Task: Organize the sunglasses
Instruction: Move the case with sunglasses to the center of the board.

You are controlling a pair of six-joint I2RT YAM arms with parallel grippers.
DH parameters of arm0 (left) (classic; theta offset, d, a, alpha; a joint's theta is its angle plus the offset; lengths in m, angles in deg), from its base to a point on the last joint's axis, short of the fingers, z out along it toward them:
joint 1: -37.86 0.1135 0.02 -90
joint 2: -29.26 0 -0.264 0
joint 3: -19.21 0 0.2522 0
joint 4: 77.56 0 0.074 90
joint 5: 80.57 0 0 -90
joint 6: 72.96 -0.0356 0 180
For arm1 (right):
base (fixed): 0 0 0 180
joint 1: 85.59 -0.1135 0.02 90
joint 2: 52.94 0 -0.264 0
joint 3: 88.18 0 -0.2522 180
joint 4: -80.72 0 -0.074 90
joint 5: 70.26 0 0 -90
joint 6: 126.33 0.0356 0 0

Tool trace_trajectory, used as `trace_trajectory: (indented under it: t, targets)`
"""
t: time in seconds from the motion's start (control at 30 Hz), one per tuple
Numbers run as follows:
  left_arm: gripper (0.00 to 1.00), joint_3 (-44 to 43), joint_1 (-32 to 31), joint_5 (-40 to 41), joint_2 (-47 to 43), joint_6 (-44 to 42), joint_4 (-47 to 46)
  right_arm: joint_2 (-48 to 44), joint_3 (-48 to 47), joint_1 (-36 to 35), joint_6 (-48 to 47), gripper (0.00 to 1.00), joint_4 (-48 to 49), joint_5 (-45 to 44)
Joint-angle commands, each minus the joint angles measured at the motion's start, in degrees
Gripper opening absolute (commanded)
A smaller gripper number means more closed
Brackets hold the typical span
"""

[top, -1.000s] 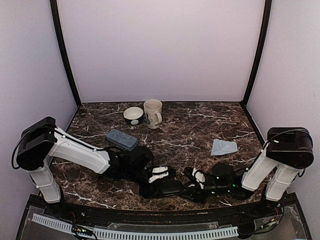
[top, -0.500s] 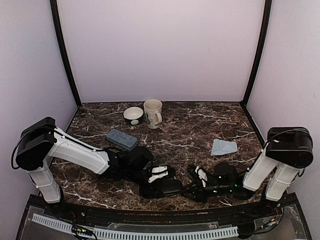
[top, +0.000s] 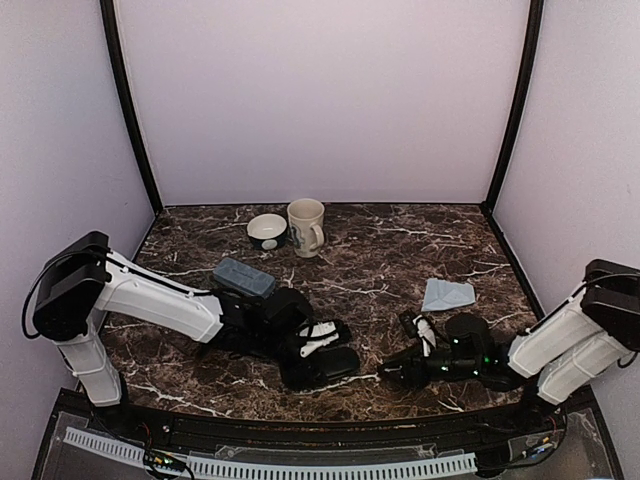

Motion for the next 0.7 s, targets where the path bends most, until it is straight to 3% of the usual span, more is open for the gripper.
trace_trajectory:
  t: [0.0, 0.13, 0.2, 0.23, 0.43, 0.67]
  targets:
    - [0.02, -6.2, 3.4, 11.3, 2.2, 3.6, 7.1, -9.6, -0.1, 1.6, 1.8, 0.66, -13.3, -6.2]
    - [0.02, -18.1, 6.5, 14.1, 8.6, 2.8, 12.3, -22.5, -2.2, 2.9, 2.1, 0.81, -27.0, -13.6]
    - [0.02, -24.1, 7.9, 14.6, 12.5, 2.1, 14.1, -29.0, -3.2, 3.9, 3.0, 0.97, -33.4, -17.6]
    - [0.03, -27.2, 8.9, 15.1, 15.1, 1.7, 15.0, -32.1, -3.6, 4.4, 3.3, 1.0, -35.9, -18.8]
    - [0.07, -44.8, 13.6, 14.5, 25.6, 0.0, 18.7, -40.7, -8.1, 9.0, 5.0, 1.0, -48.8, -20.5]
    - [0.19, -56.8, 16.1, 13.5, 34.5, -2.3, 22.1, -29.8, -16.7, 12.7, 5.8, 1.0, -56.7, -19.0]
